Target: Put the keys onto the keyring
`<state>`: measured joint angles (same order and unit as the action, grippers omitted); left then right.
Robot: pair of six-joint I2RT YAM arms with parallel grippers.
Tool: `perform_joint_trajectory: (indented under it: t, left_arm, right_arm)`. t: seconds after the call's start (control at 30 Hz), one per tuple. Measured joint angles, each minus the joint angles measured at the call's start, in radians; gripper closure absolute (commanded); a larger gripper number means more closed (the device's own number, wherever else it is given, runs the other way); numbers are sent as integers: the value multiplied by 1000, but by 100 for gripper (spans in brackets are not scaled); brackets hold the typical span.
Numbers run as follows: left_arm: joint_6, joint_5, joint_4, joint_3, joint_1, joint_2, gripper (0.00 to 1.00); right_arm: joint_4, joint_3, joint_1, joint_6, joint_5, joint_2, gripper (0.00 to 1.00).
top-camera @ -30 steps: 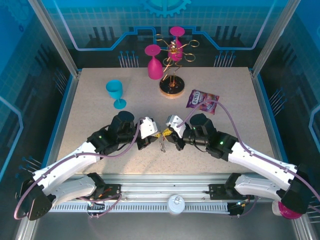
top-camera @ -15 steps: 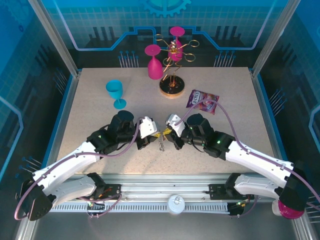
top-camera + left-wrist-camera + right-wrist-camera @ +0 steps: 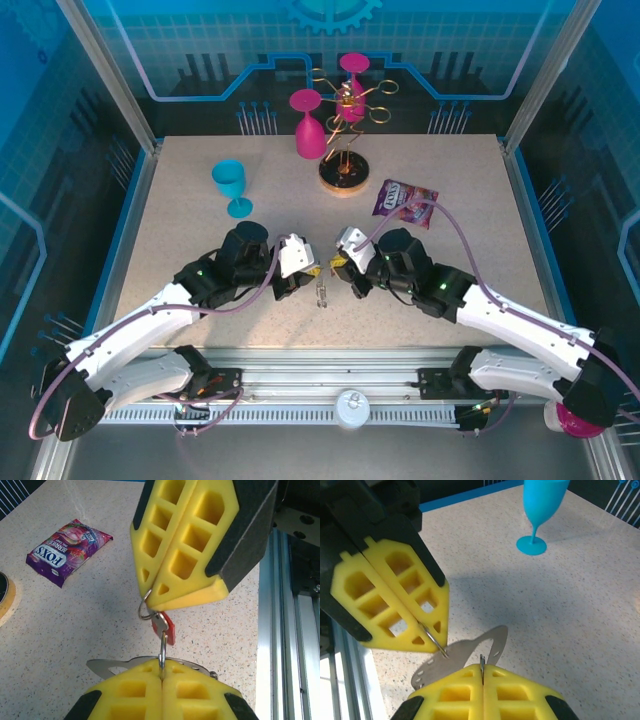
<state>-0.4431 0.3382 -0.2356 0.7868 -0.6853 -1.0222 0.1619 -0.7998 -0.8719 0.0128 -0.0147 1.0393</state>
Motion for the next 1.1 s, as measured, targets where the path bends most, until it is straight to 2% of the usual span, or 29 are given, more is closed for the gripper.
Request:
perform_joint_trajectory:
  t: [0.57,1.1]
  left_arm:
    - [0,0,0,3,0,0,100]
    - [-12,0,-7,3,1,-6,100]
  right_arm:
    - [-22,2,0,38,-149,4,100]
    - [-37,0,0,16,-114,44,100]
